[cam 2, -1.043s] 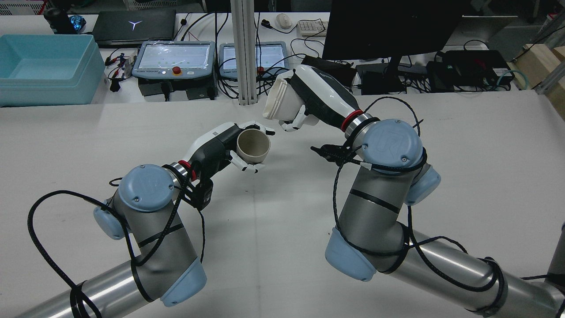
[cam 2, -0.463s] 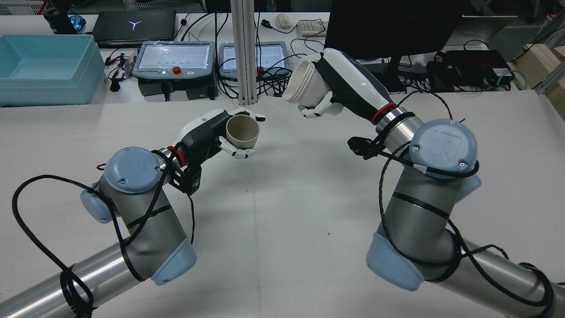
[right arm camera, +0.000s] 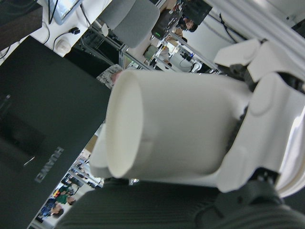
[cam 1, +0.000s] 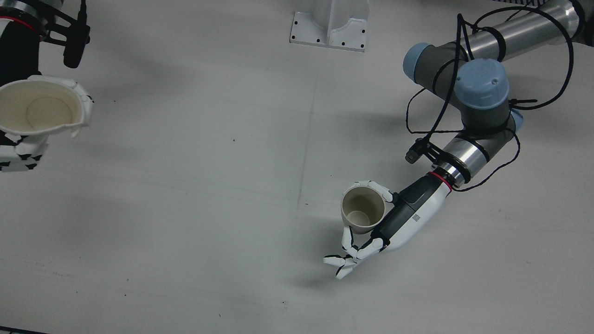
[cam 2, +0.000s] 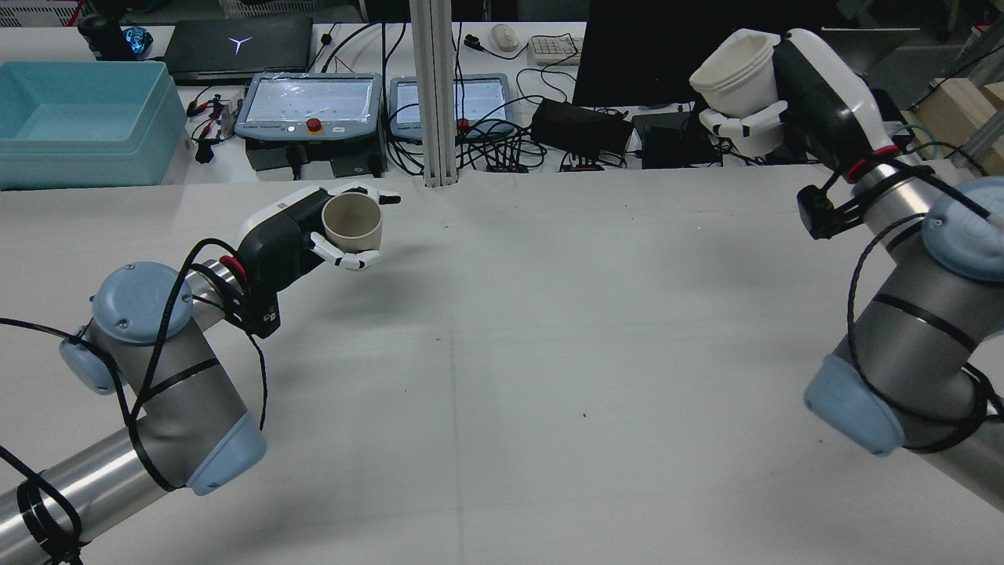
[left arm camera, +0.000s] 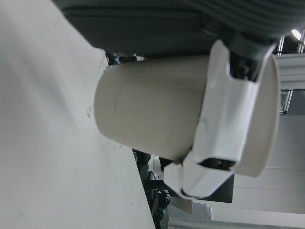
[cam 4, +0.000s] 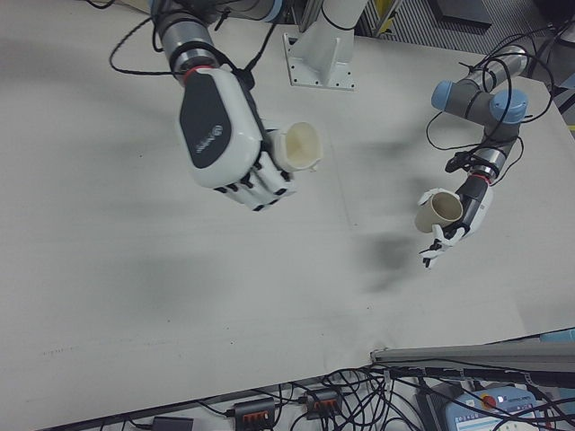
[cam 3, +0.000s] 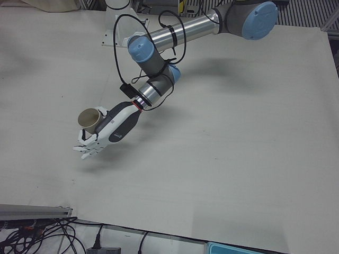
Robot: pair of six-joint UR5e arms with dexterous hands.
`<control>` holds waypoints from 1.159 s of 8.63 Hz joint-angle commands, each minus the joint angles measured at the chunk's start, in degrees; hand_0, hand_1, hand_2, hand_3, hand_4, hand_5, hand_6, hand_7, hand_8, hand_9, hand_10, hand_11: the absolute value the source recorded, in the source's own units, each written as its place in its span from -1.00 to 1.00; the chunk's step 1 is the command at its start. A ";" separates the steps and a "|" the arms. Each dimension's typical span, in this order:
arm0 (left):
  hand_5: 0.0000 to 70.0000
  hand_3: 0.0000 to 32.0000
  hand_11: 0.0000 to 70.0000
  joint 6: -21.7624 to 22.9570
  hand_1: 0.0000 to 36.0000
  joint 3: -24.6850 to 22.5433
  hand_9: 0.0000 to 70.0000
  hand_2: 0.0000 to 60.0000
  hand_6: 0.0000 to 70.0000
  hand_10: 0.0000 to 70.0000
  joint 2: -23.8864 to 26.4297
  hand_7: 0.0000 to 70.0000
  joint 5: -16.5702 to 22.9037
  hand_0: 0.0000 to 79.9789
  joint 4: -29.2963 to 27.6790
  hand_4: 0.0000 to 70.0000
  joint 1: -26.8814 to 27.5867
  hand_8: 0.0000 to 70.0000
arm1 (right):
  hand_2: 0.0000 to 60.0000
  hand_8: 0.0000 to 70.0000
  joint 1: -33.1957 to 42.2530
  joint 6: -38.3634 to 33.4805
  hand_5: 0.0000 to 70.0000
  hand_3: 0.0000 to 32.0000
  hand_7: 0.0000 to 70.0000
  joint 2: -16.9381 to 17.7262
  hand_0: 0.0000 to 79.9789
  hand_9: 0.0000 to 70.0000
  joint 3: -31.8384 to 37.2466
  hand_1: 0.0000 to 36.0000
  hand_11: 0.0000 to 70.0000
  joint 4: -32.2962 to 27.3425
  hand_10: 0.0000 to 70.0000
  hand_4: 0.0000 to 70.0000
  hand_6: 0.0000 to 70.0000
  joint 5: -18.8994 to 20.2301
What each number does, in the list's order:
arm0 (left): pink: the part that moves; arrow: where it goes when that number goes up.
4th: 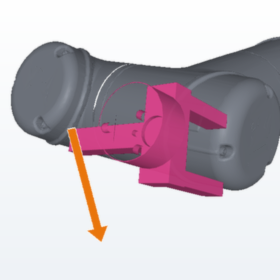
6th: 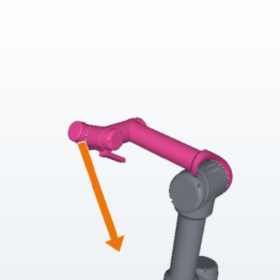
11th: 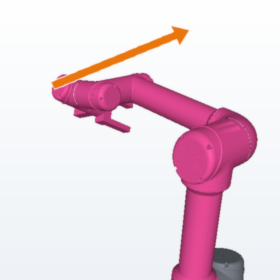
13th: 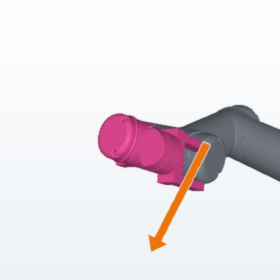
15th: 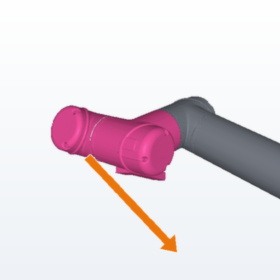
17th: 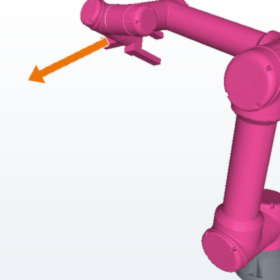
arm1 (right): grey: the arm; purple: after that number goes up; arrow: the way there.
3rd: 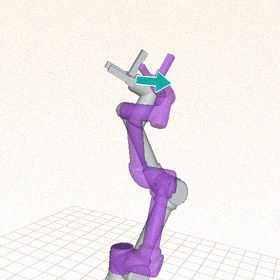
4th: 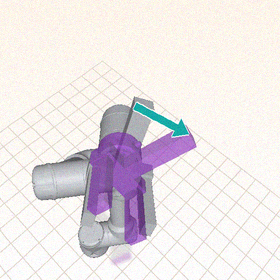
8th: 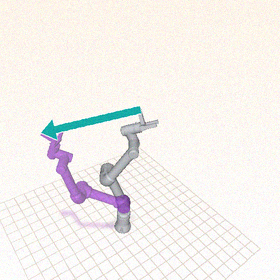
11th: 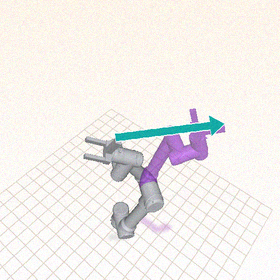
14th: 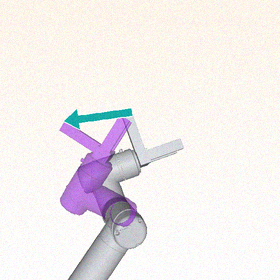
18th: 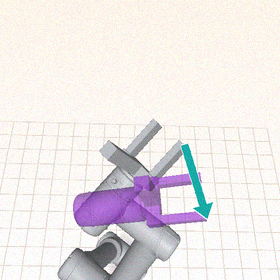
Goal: Pour water
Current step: 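Raise the white cup upright and move both hands apart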
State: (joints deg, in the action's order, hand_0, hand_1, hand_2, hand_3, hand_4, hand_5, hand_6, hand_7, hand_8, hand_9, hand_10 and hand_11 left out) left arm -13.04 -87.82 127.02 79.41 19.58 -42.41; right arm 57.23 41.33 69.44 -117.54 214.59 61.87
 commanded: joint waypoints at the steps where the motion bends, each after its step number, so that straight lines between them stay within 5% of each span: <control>1: 1.00 -1.00 -0.76 2.57 1.00 -2.44 -0.84 1.00 -0.64 -0.88 -13.77 -0.30 0.13 1.00 -10.67 1.00 -4.42 -0.78 | 1.00 0.38 15.48 -9.95 1.00 -1.00 1.00 11.93 0.19 0.90 2.99 0.13 1.00 -11.26 1.00 -0.12 0.87 9.18; 2: 1.00 -1.00 -0.76 2.84 1.00 -2.53 -0.84 1.00 -0.64 -0.87 -18.43 -0.30 0.22 1.00 -14.88 1.00 -6.61 -0.78 | 1.00 0.41 19.89 -12.05 1.00 -1.00 1.00 13.86 0.17 0.94 7.46 0.08 1.00 -14.78 1.00 -0.16 0.87 14.11; 5: 1.00 -1.00 -0.75 2.76 1.00 -2.44 -0.82 1.00 -0.63 -0.87 -27.24 -0.27 1.63 1.00 -24.04 1.00 -11.54 -0.76 | 1.00 0.56 20.64 -14.00 1.00 -1.00 1.00 16.87 0.07 1.00 32.96 -0.13 1.00 -39.15 1.00 -0.19 0.91 15.13; 8: 1.00 -1.00 -0.75 2.67 1.00 -2.27 -0.82 1.00 -0.64 -0.87 -32.27 -0.28 1.63 1.00 -28.63 1.00 -13.76 -0.76 | 1.00 0.57 17.58 -14.26 1.00 -1.00 1.00 9.34 -0.01 1.00 67.61 -0.37 1.00 -60.12 1.00 -0.06 0.88 12.24; 9: 1.00 -1.00 -0.76 2.58 1.00 -2.18 -0.82 1.00 -0.64 -0.87 -32.71 -0.28 1.63 1.00 -28.98 1.00 -13.58 -0.77 | 0.79 0.48 14.61 -13.92 0.96 -1.00 1.00 8.88 0.01 1.00 71.19 -0.45 1.00 -61.74 1.00 -0.05 0.79 7.96; 10: 1.00 -1.00 -0.76 2.58 1.00 -2.09 -0.82 1.00 -0.64 -0.87 -32.80 -0.29 1.63 1.00 -28.99 1.00 -13.58 -0.77 | 0.32 0.35 12.40 -13.91 0.80 -1.00 1.00 9.05 0.06 0.84 71.22 -0.55 1.00 -61.75 1.00 -0.05 0.65 4.35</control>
State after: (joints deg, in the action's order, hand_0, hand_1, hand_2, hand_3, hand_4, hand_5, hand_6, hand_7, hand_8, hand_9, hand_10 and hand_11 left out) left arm -10.39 -90.09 95.26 81.03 -8.55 -55.81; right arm 74.46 27.19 80.08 -54.55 157.23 73.24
